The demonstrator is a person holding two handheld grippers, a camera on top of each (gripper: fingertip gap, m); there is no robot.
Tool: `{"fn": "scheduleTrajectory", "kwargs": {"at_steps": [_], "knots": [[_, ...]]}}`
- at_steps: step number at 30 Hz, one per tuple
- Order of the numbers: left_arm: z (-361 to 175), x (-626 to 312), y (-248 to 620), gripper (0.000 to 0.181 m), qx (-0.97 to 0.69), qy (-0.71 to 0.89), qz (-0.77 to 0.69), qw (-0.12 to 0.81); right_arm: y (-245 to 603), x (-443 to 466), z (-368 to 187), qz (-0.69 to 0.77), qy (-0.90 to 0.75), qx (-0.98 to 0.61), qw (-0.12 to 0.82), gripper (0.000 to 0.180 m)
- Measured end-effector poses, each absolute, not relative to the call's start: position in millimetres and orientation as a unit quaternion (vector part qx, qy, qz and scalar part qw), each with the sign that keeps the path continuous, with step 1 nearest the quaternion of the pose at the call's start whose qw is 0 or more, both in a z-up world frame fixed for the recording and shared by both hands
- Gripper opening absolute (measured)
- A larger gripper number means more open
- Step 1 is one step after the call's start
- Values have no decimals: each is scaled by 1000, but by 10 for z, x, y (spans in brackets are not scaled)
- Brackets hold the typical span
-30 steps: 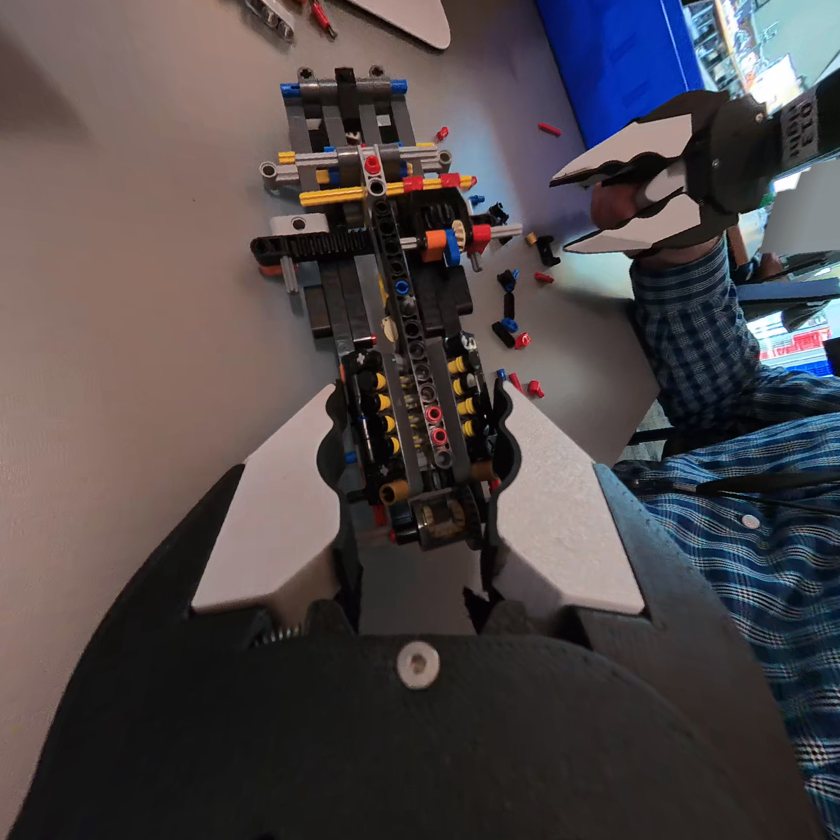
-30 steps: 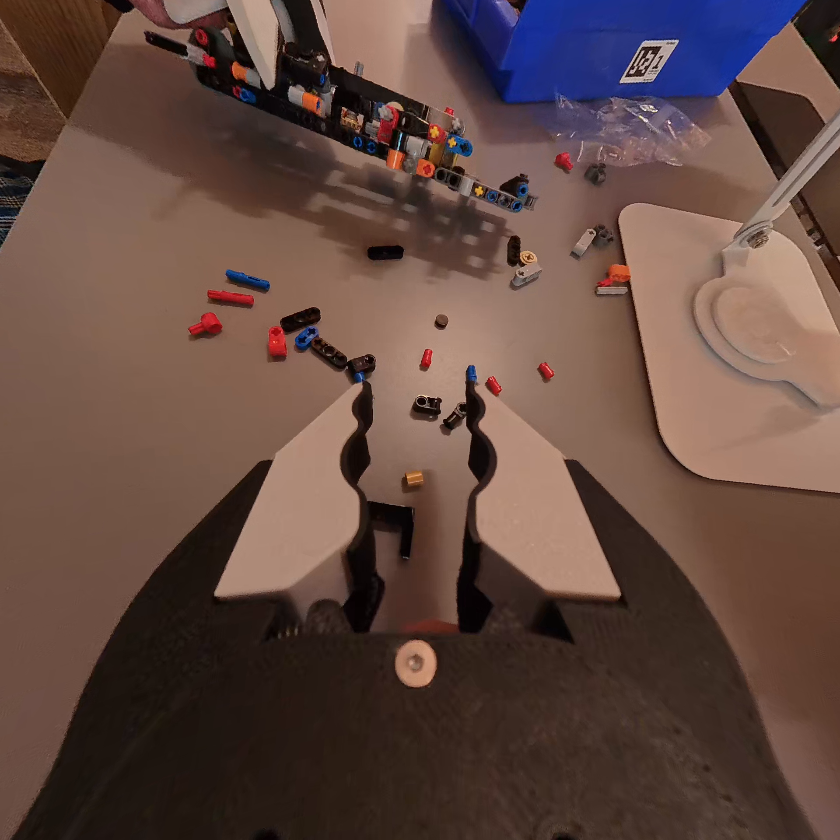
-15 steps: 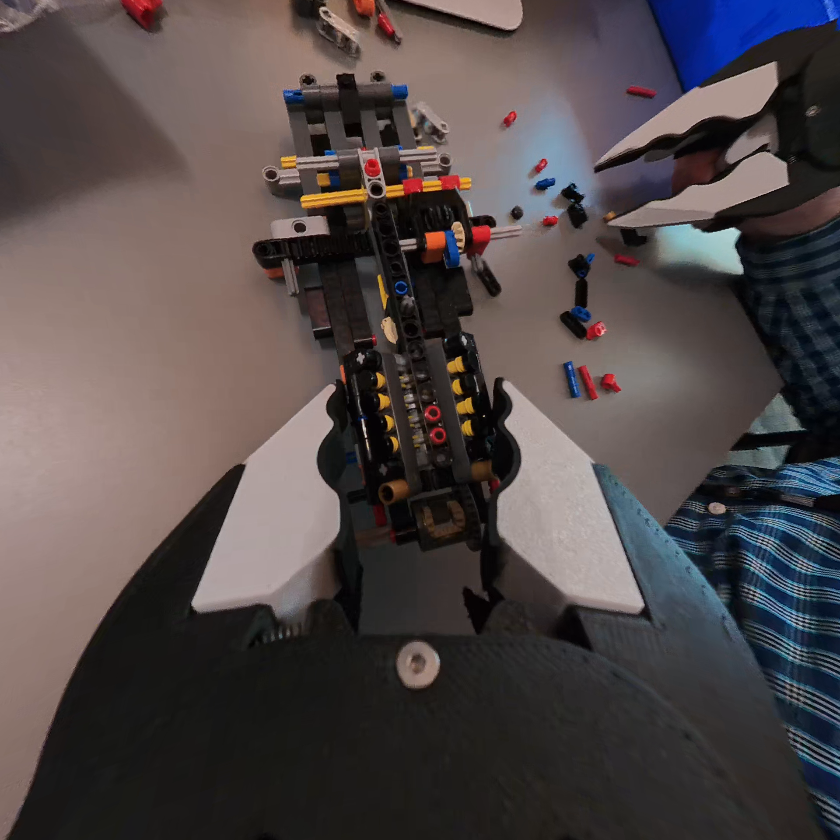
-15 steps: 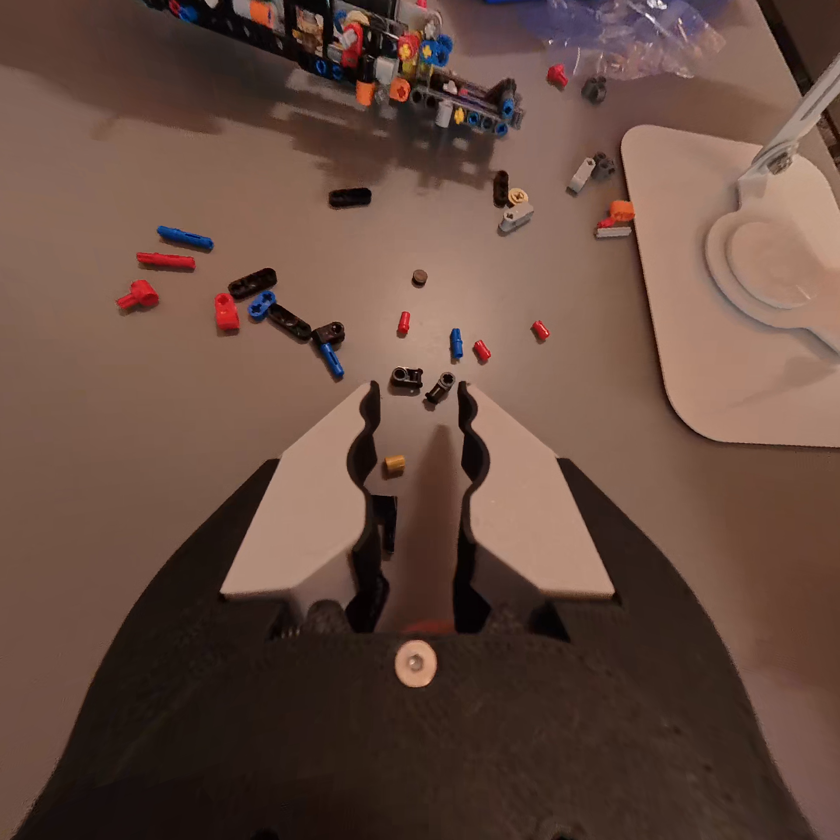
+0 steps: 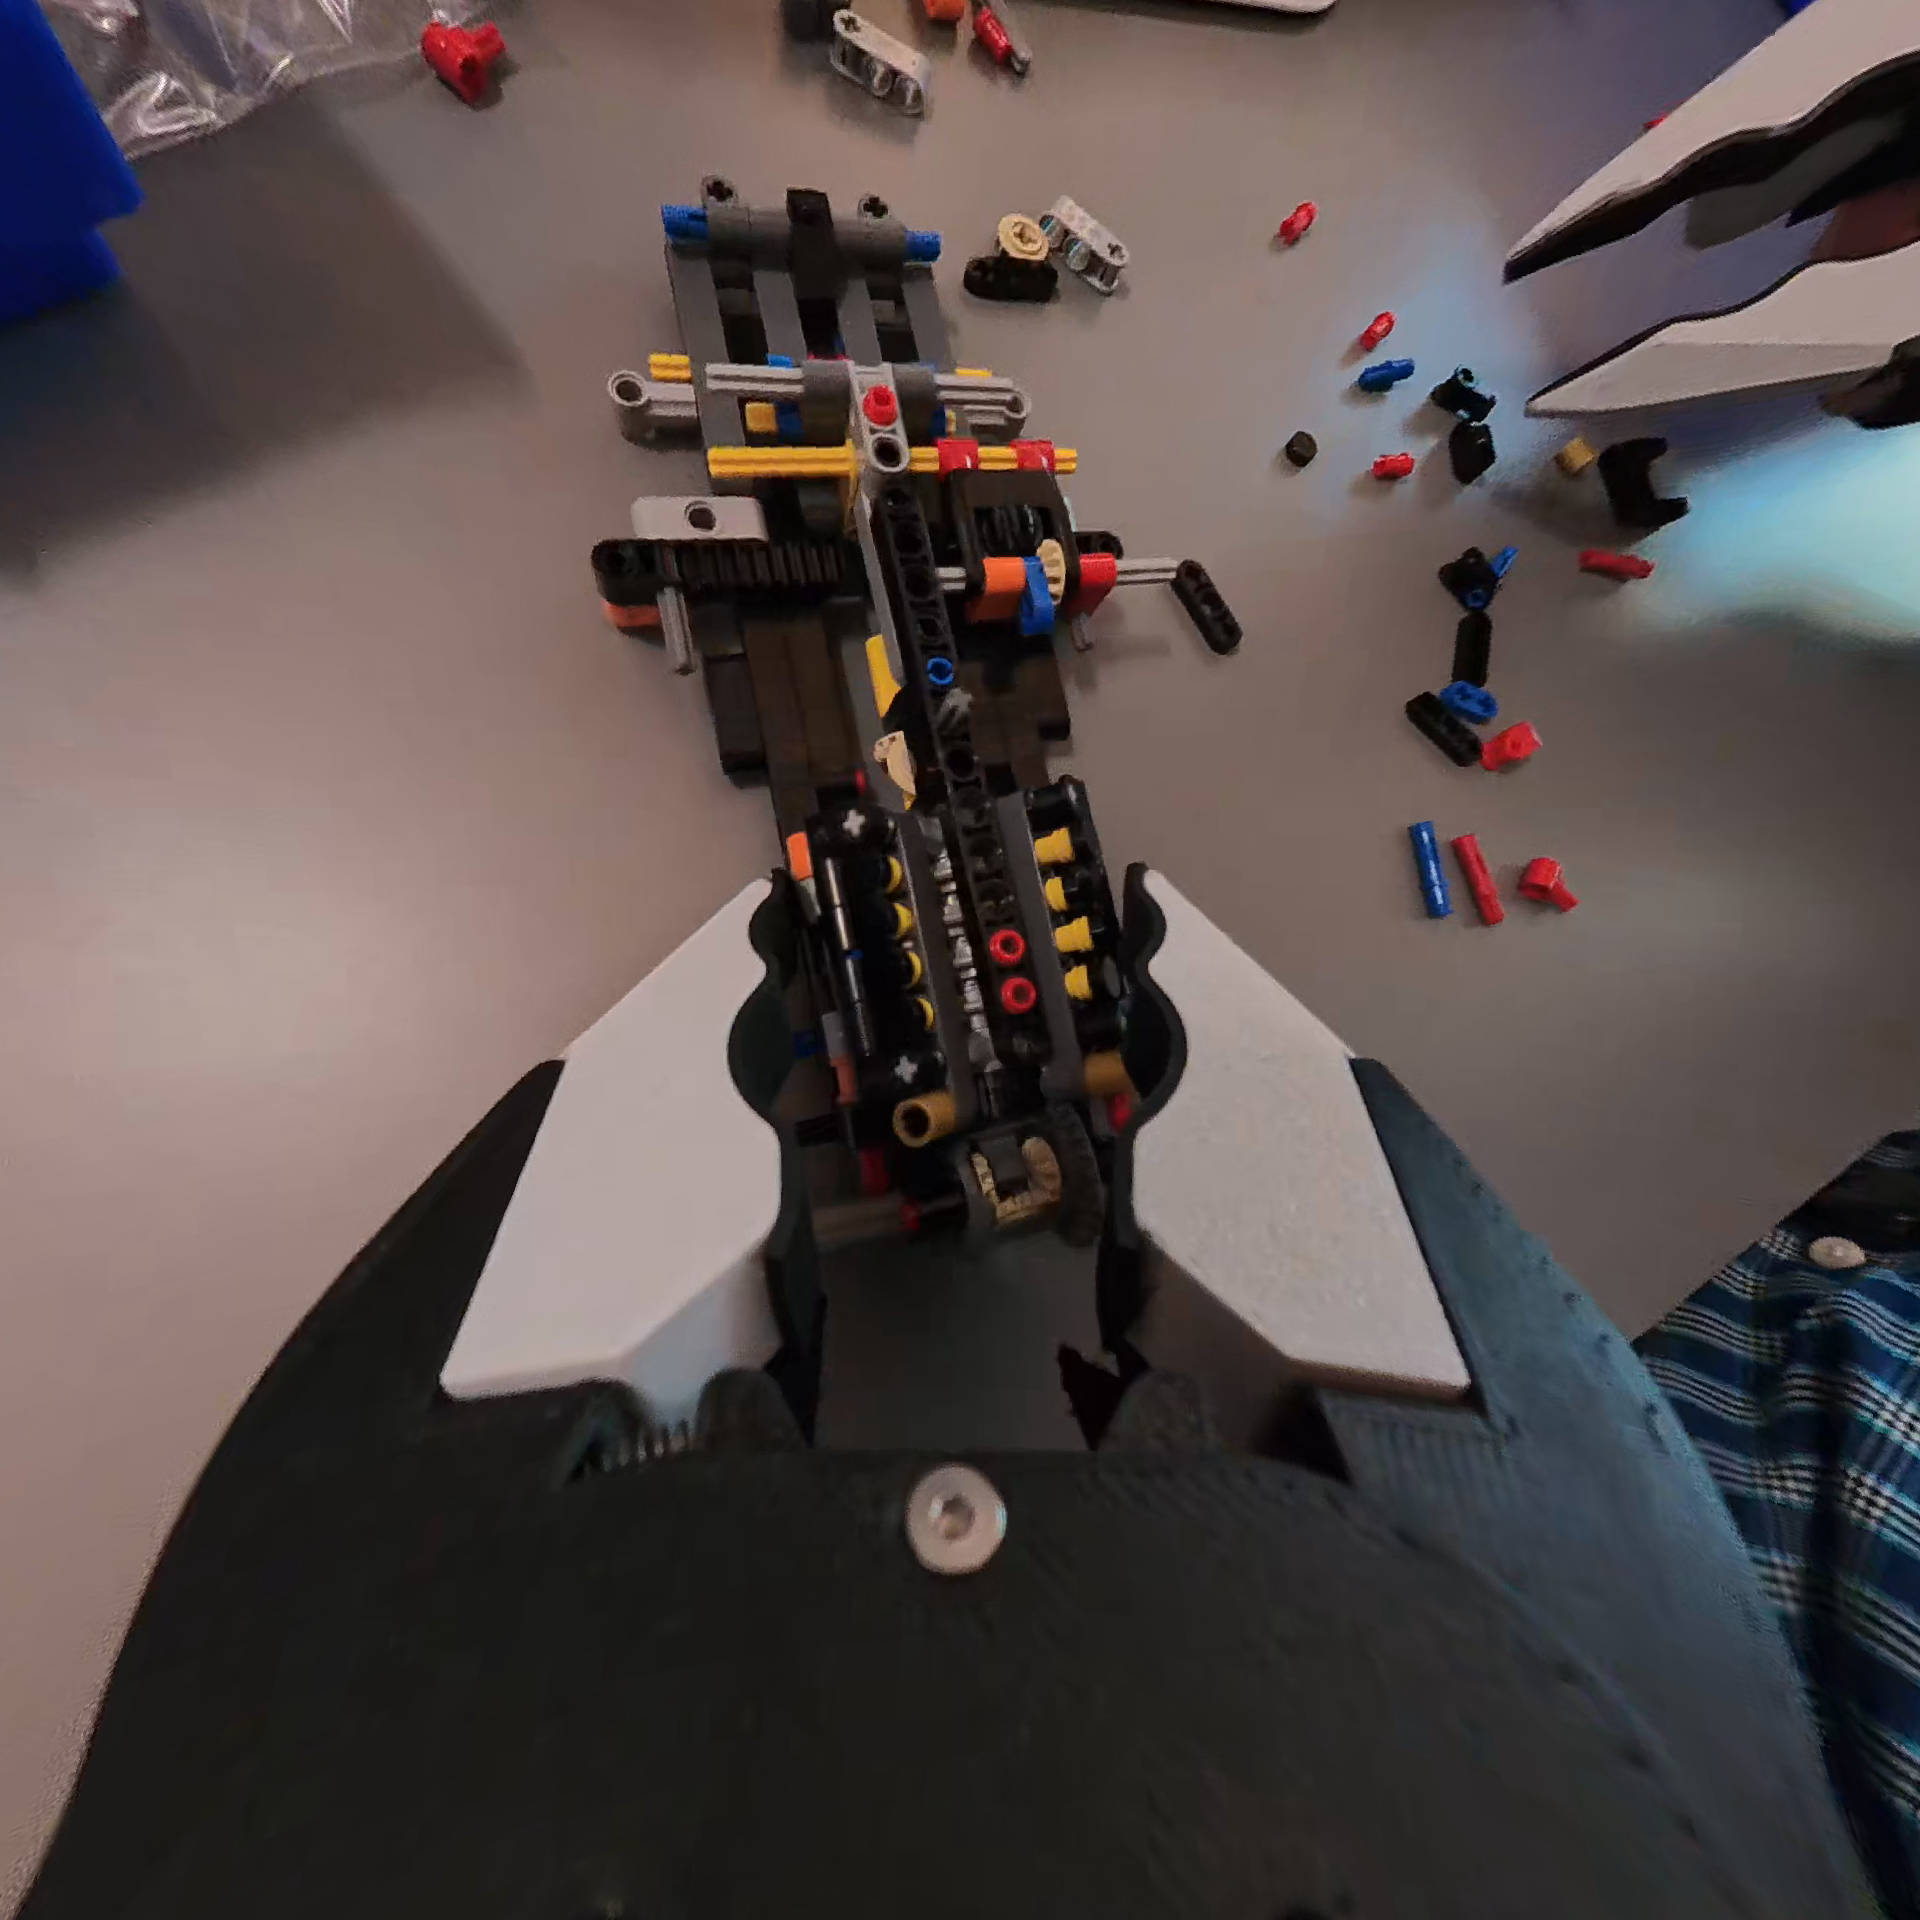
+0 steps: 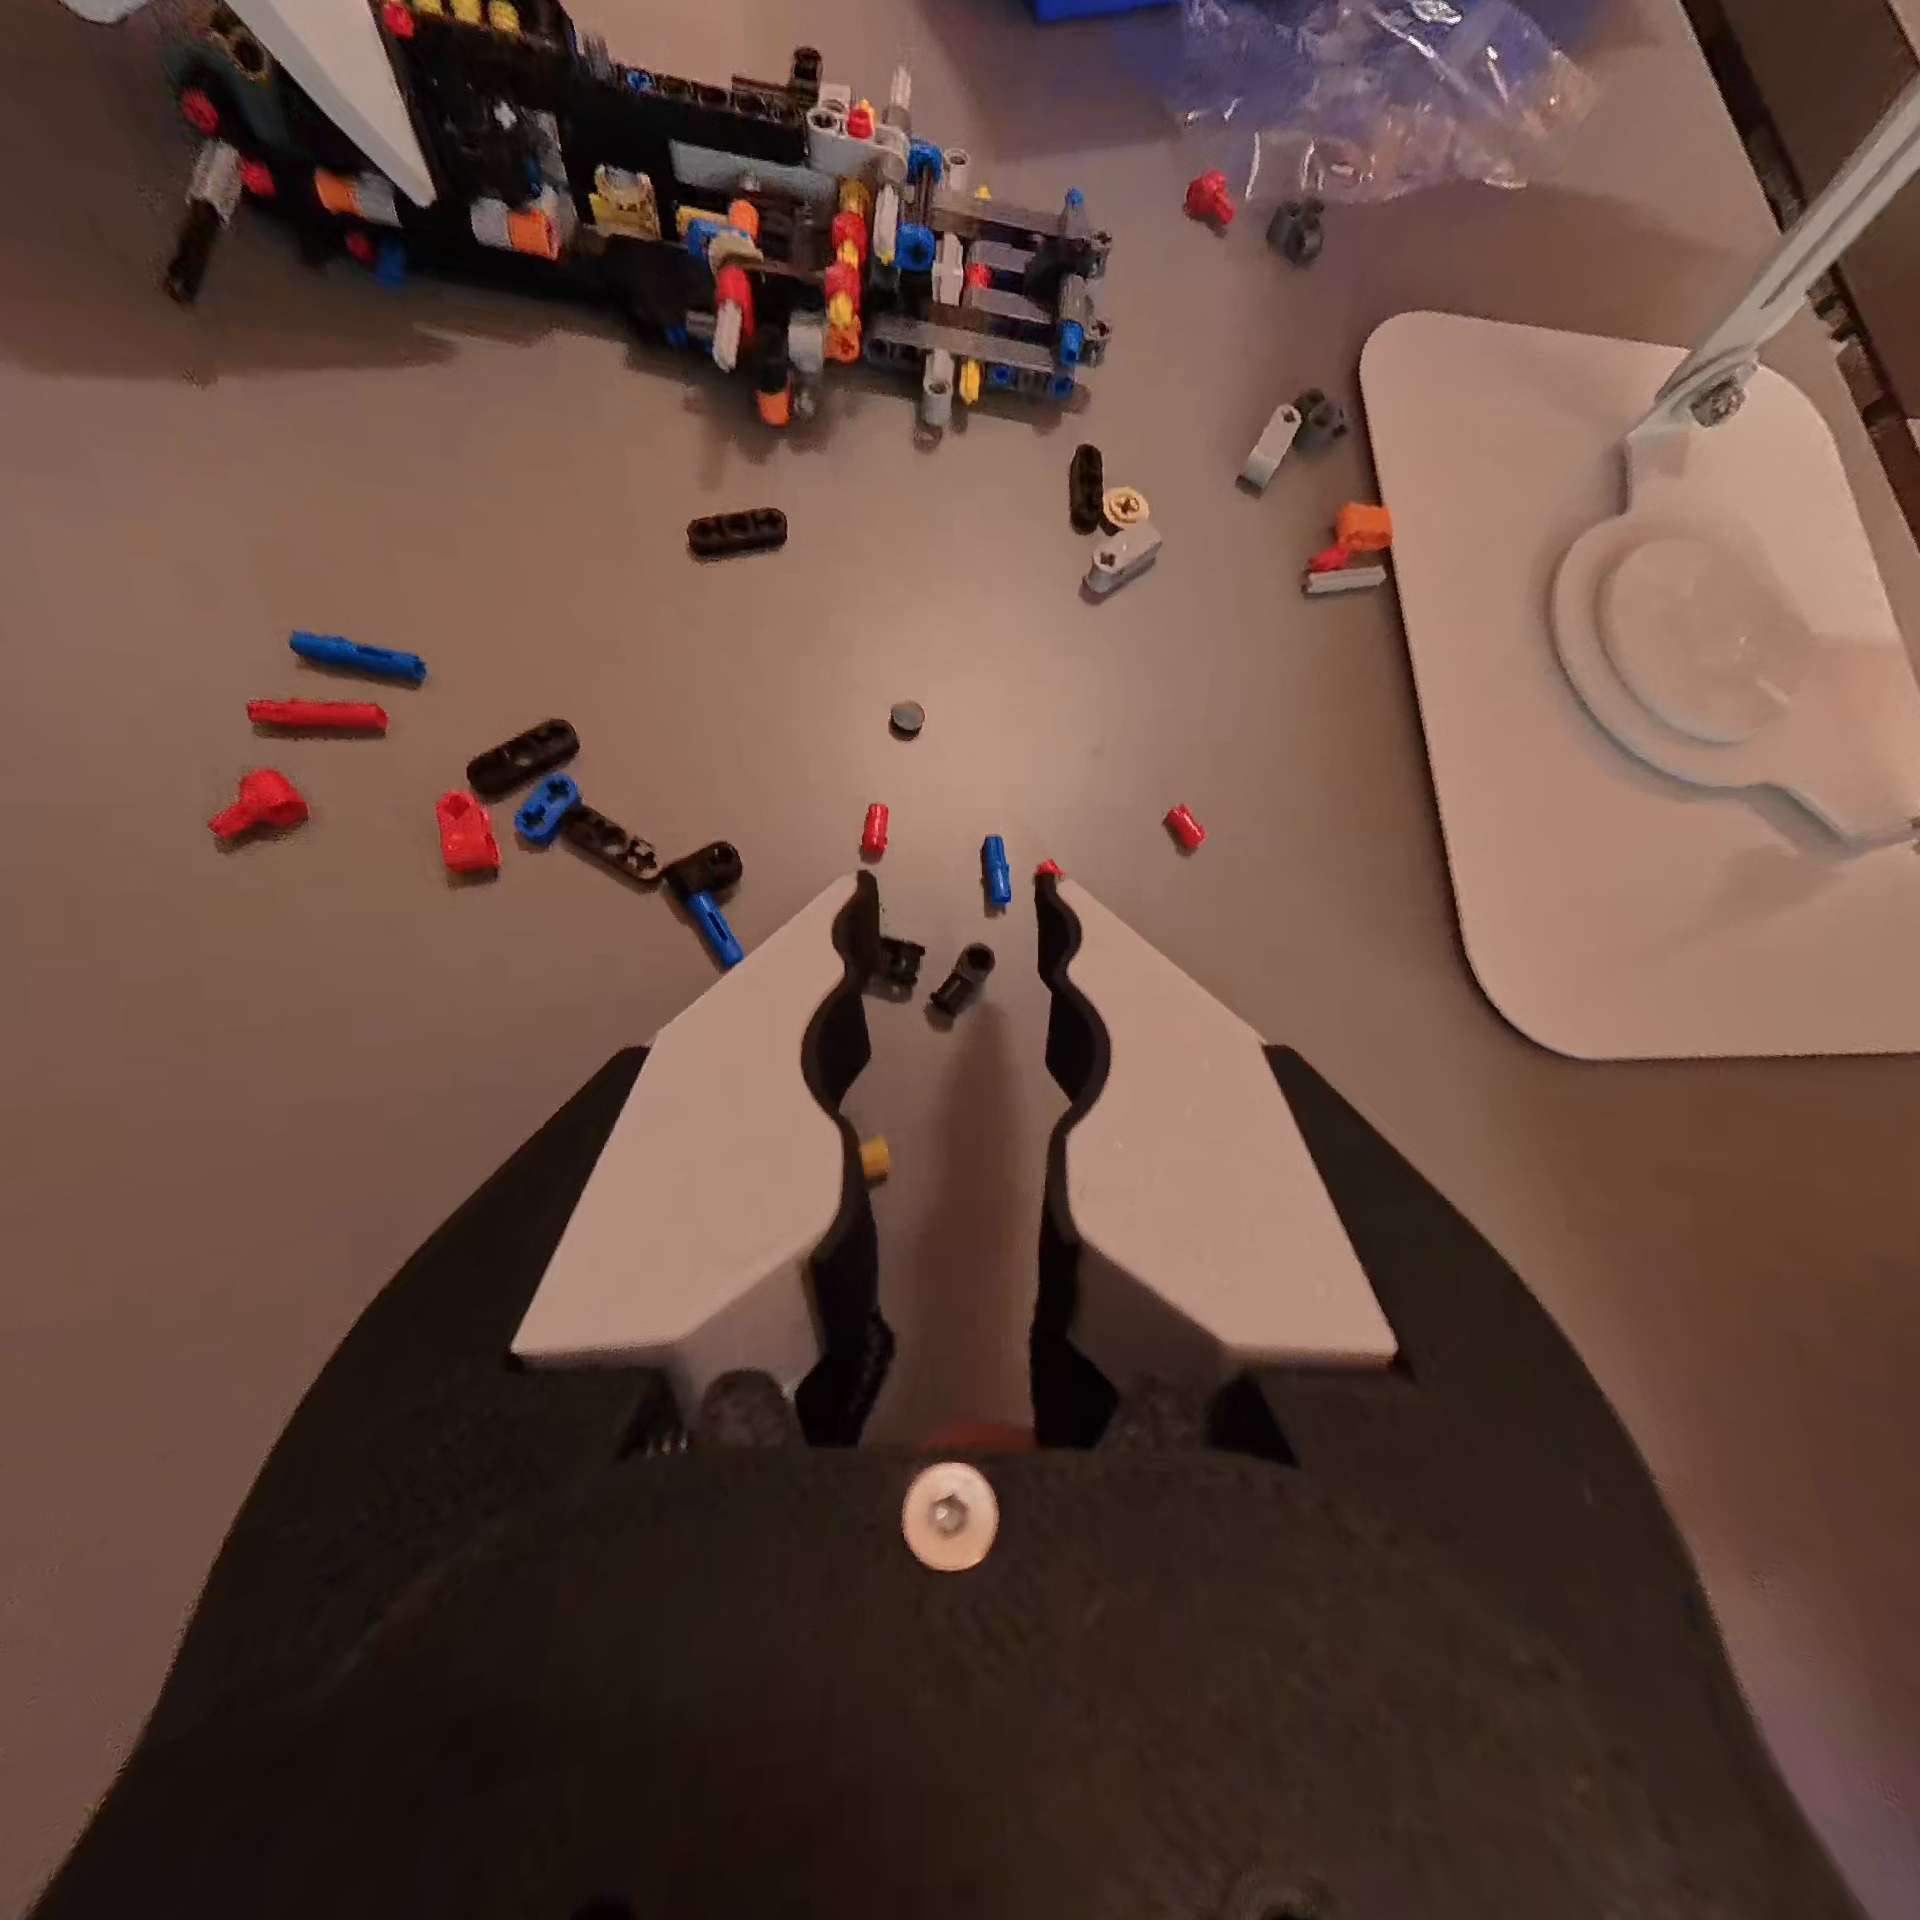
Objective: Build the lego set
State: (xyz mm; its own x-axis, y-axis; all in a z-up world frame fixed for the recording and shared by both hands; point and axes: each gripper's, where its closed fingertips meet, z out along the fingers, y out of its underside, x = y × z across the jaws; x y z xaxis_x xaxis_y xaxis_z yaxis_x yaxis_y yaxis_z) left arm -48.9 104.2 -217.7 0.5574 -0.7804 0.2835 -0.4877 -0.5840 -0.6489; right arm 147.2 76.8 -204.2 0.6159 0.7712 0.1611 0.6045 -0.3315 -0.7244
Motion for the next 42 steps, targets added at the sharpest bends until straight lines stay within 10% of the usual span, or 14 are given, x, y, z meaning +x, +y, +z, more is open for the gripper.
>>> {"fn": "scheduleTrajectory", "kwargs": {"at_steps": [42], "knots": [[-2003,-505,558,56,-752,409,-459,238,1194,850,-1938,114,-466,-808,342,30]]}}
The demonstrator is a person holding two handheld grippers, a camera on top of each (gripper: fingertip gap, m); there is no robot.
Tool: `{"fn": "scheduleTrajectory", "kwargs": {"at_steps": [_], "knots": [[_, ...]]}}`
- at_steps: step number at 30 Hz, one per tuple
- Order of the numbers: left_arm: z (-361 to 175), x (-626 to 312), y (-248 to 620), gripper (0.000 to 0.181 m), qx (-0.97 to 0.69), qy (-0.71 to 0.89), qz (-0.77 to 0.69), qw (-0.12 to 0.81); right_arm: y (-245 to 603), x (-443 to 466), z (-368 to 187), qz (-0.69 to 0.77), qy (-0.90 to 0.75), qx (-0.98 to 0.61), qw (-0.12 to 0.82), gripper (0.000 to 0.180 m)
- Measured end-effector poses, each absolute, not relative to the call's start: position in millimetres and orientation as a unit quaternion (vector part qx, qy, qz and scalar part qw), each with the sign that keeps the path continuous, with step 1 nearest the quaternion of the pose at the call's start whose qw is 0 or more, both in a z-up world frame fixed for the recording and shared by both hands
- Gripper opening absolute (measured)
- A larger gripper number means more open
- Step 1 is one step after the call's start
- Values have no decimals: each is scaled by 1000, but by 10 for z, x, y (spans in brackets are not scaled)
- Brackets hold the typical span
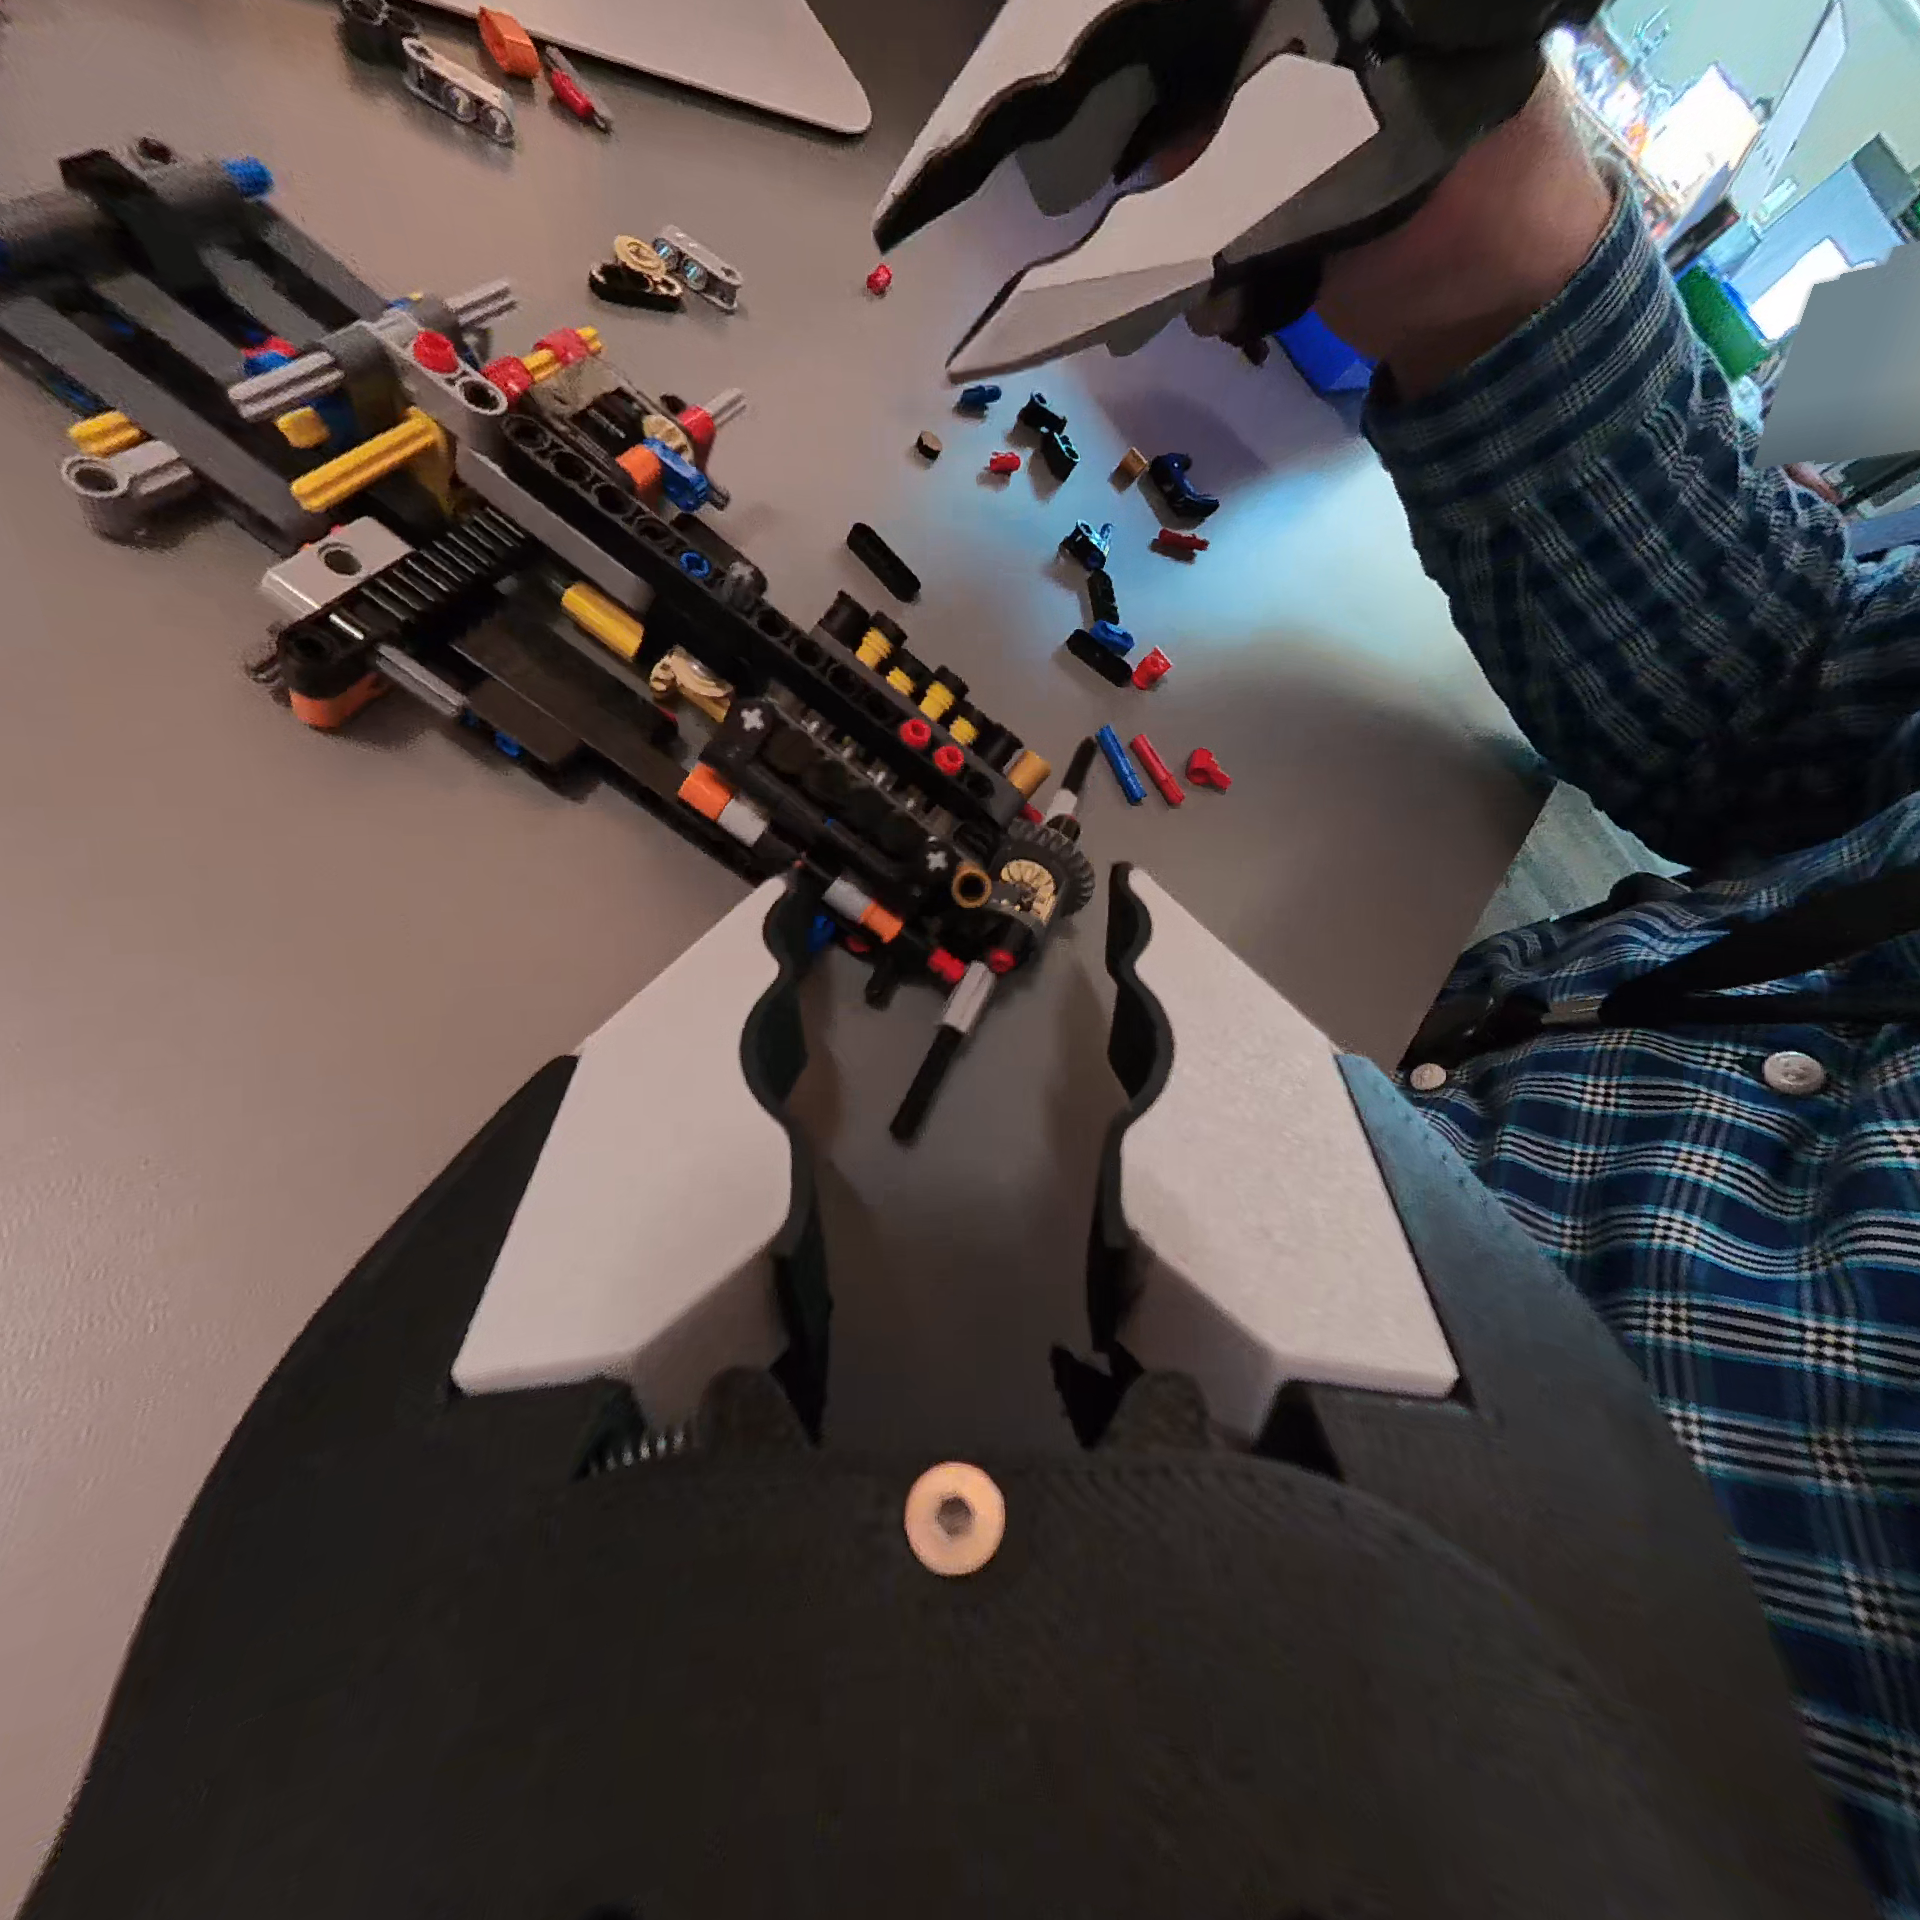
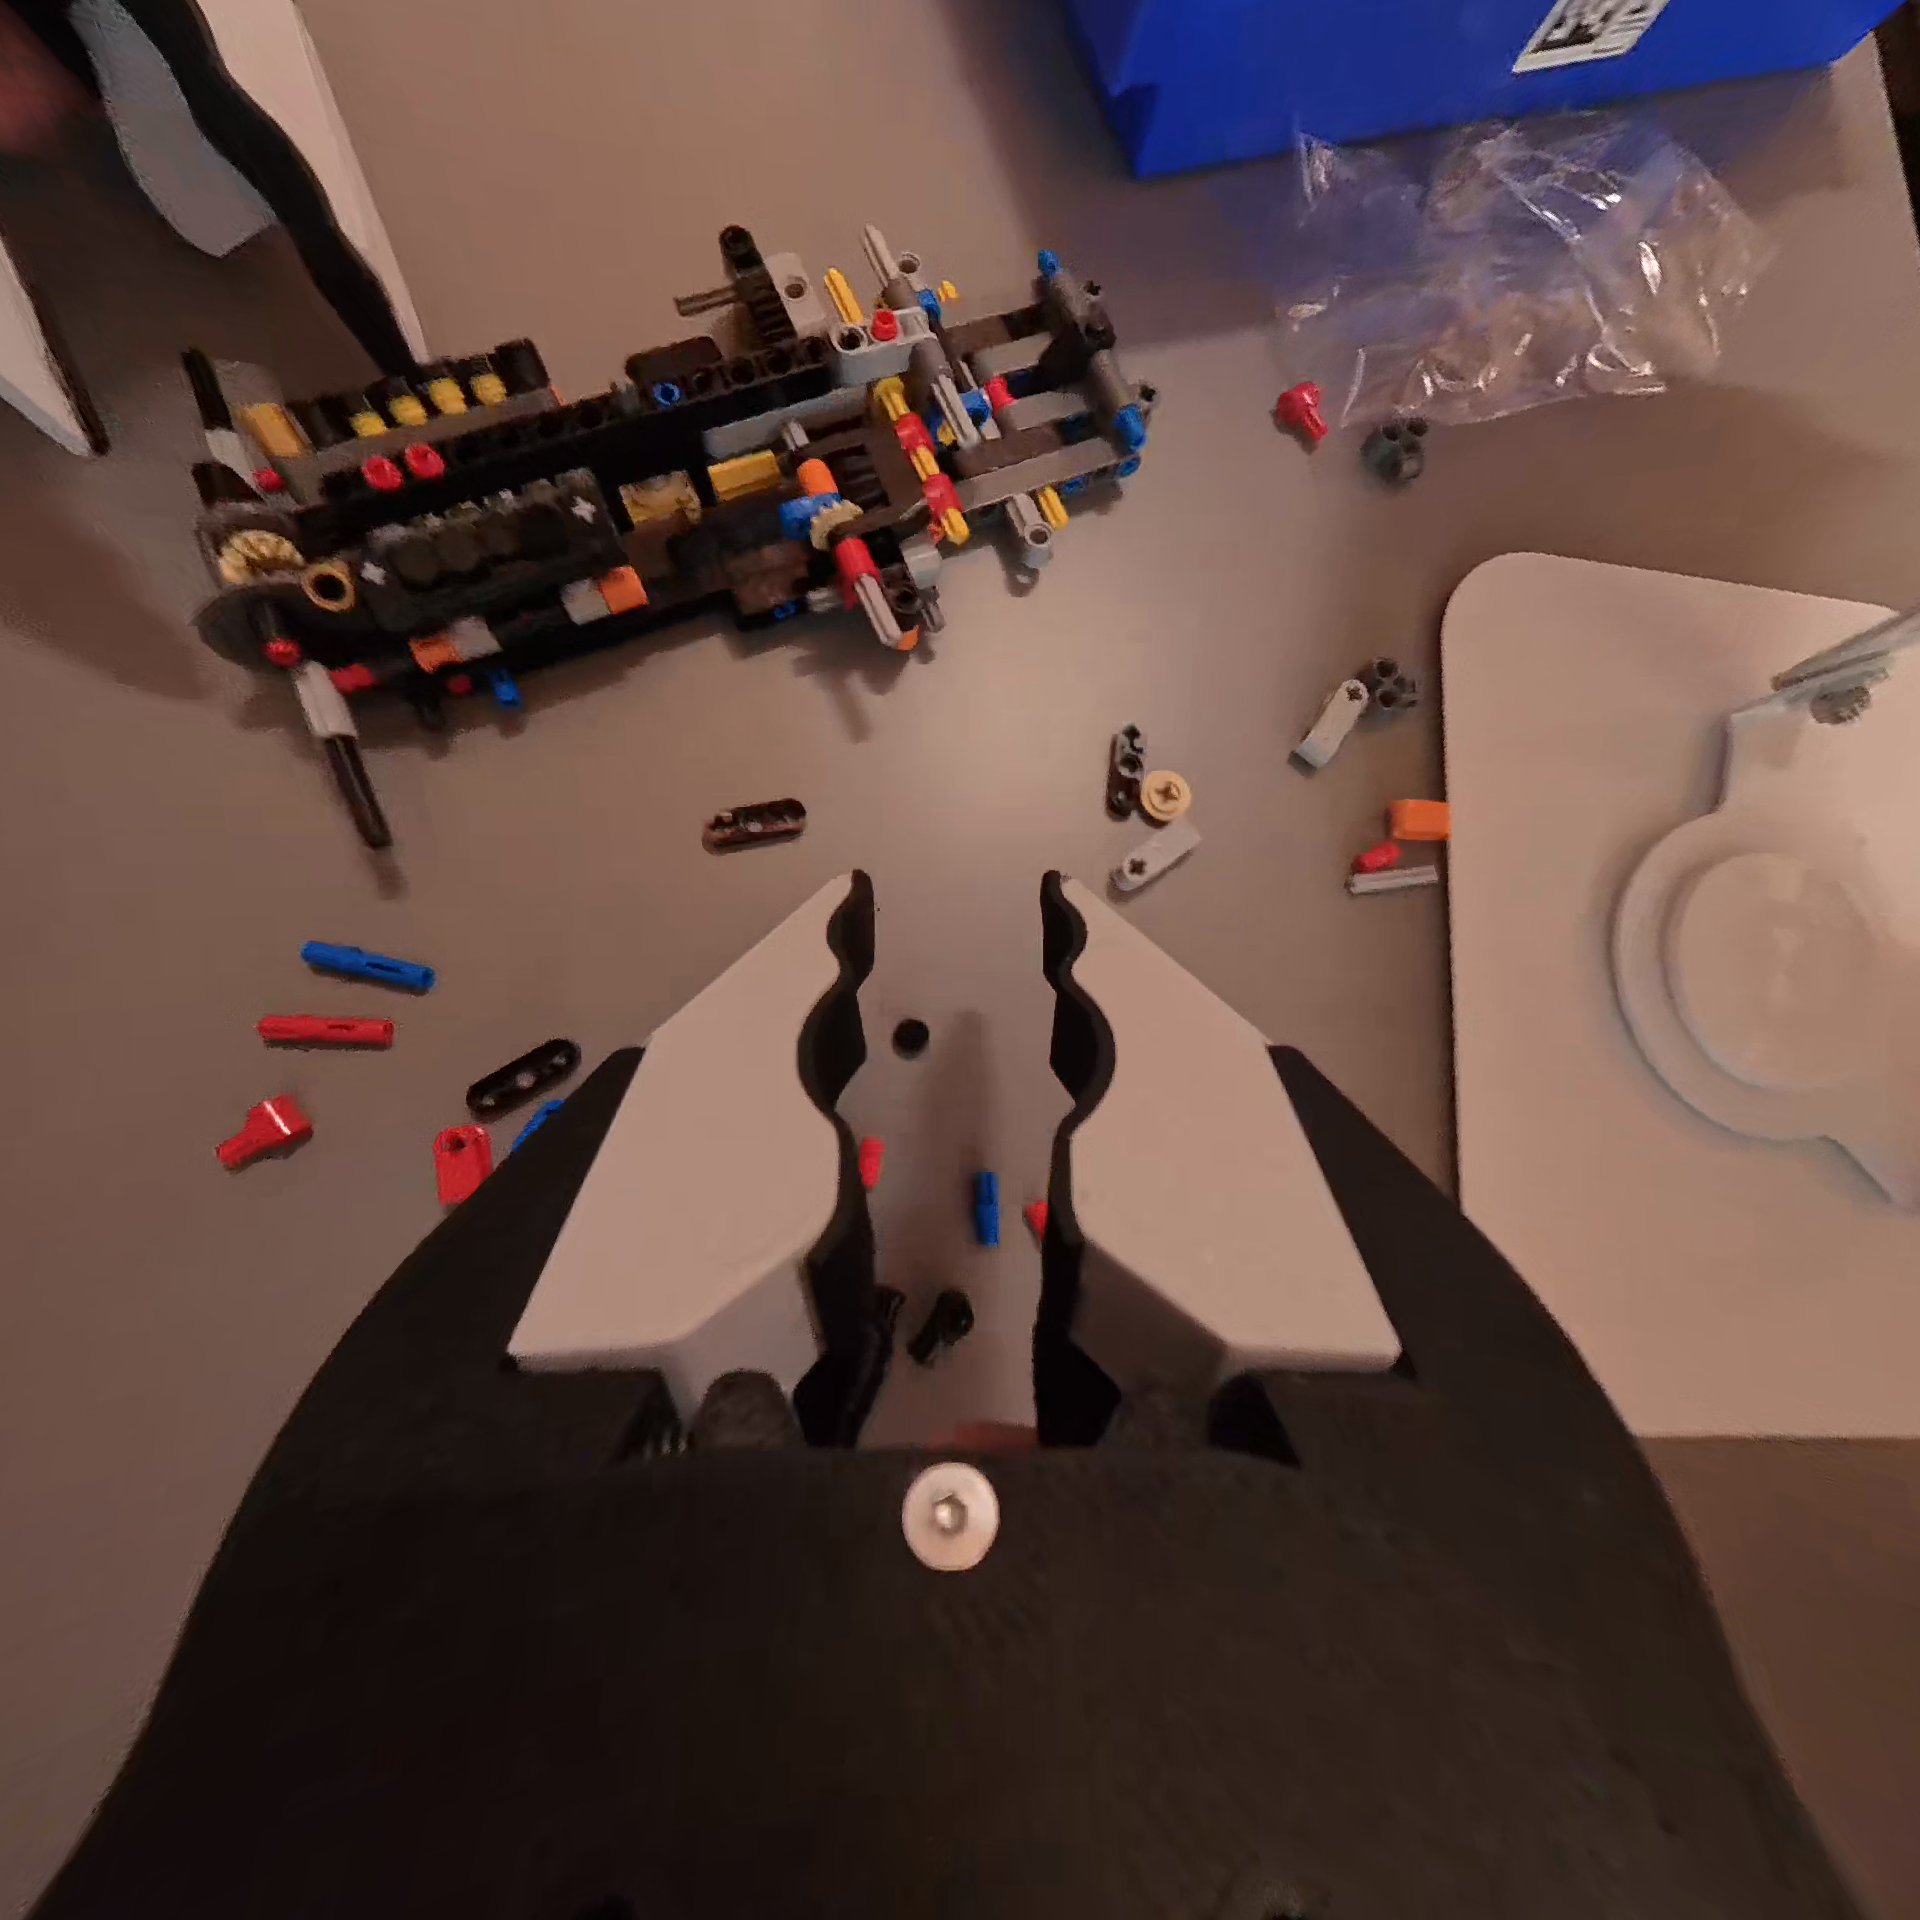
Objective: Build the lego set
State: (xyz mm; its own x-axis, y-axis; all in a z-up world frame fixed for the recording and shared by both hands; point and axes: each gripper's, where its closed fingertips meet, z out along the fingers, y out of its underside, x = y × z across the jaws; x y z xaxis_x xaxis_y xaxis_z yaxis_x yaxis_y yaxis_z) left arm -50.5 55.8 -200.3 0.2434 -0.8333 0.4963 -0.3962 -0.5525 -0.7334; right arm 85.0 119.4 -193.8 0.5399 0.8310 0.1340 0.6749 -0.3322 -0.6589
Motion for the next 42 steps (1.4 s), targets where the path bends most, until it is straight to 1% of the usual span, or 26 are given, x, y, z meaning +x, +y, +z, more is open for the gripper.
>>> {"fn": "scheduleTrajectory", "kwargs": {"at_steps": [6,14,18,24,28,32,37,42], "knots": [[-1953,-586,686,56,-754,398,-454,258,1037,477,-1916,180,-484,-790,331,32],[-1885,-684,950,56,-756,387,-439,292,1104,512,-1865,155,-478,-787,358,34],[-1757,-669,1161,57,-750,389,-429,322,1244,607,-1575,115,-471,-770,415,40],[-1351,-546,1532,56,-719,414,-398,391,1515,770,-1001,21,-462,-728,506,46],[-1106,-424,1761,55,-696,436,-374,432,1614,810,-802,-17,-466,-710,527,46],[-1011,-322,1972,54,-684,450,-347,458,1646,761,-816,-18,-472,-710,522,45],[-832,-195,2197,51,-658,452,-350,490,1630,676,-1023,-8,-482,-718,502,45],[-900,-55,2298,46,-630,476,-345,507,1563,578,-1281,17,-482,-731,483,44]]}}
